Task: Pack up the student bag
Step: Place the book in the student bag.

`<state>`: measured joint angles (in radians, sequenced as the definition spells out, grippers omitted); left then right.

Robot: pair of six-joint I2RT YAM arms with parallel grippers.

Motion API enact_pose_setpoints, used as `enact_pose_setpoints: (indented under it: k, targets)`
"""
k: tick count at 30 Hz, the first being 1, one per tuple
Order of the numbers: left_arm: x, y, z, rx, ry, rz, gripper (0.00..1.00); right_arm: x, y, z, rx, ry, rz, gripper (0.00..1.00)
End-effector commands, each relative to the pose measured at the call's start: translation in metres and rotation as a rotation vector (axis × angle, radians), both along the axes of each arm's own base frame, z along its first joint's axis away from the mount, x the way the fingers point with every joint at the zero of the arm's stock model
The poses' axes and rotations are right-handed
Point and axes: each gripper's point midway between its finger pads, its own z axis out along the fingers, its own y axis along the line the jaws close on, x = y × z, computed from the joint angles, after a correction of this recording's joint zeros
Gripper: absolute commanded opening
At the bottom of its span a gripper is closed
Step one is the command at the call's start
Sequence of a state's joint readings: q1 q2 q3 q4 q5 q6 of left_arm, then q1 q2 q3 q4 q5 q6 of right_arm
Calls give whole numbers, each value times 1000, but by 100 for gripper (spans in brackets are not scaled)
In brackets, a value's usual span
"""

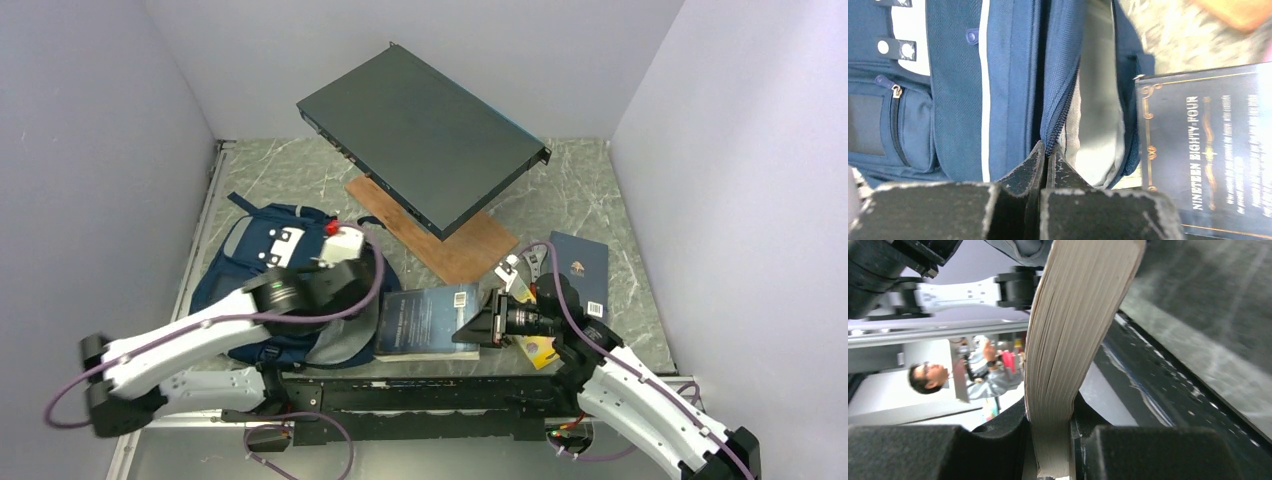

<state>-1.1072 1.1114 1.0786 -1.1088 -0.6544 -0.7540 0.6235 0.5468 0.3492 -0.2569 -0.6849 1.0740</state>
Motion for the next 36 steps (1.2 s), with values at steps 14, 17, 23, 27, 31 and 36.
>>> enact_pose_setpoints:
  k: [14, 17, 23, 27, 31, 36]
  targets:
    - [-11, 3, 96, -429, -243, -148, 0, 8, 77, 128, 568, -98, 132, 0]
    - [-11, 0, 93, -405, -216, -148, 0, 17, 90, 126, 547, -85, 83, 0]
    - [-13, -17, 92, -460, -198, -185, 0, 67, 103, 63, 328, -236, -283, 0]
    - [-19, -23, 92, -481, -165, -220, 0, 77, 118, 39, 271, -267, -286, 0]
    - [-22, -16, 96, -492, -162, -197, 0, 80, 132, 27, 227, -249, -255, 0]
    - [-23, -26, 100, -550, -177, -227, 0, 67, 159, 43, 322, -245, -160, 0]
